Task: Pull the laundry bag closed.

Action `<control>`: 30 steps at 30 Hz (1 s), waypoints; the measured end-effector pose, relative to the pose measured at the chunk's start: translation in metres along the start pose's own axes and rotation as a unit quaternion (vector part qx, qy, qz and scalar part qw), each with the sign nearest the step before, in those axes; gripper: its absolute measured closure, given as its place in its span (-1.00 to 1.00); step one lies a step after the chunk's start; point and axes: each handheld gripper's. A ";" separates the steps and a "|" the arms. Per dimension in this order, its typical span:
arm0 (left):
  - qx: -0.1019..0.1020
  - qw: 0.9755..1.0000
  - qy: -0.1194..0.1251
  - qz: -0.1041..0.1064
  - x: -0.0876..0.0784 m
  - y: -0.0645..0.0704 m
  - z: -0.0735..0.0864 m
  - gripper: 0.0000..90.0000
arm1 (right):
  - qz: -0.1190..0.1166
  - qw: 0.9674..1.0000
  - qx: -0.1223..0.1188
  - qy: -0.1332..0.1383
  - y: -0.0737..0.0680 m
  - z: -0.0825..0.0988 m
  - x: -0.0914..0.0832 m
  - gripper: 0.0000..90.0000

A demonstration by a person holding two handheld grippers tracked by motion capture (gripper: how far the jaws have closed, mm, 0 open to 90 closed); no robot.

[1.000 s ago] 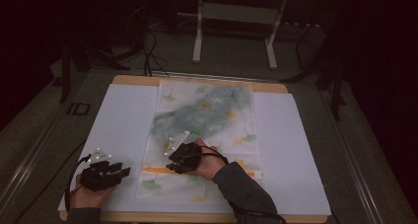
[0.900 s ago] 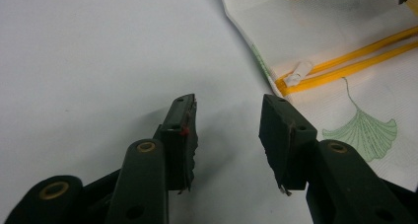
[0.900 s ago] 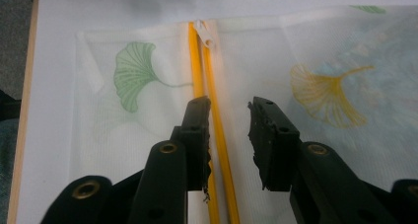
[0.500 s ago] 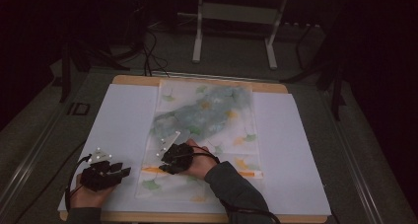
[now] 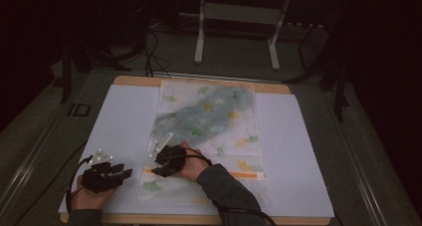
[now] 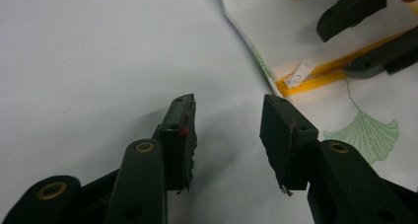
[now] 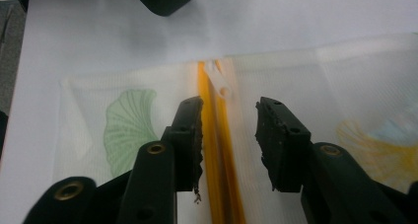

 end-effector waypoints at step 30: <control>0.001 1.000 0.000 -0.002 0.000 -0.001 0.001 0.23 | -0.022 0.999 -0.025 -0.028 -0.005 -0.015 0.019 0.75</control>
Point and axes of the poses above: each handheld gripper's, and its own axes: x roughly forward along the jaws, z roughly out of its underside, y roughly to its right, and after that the axes turned 2 degrees about -x, right-handed
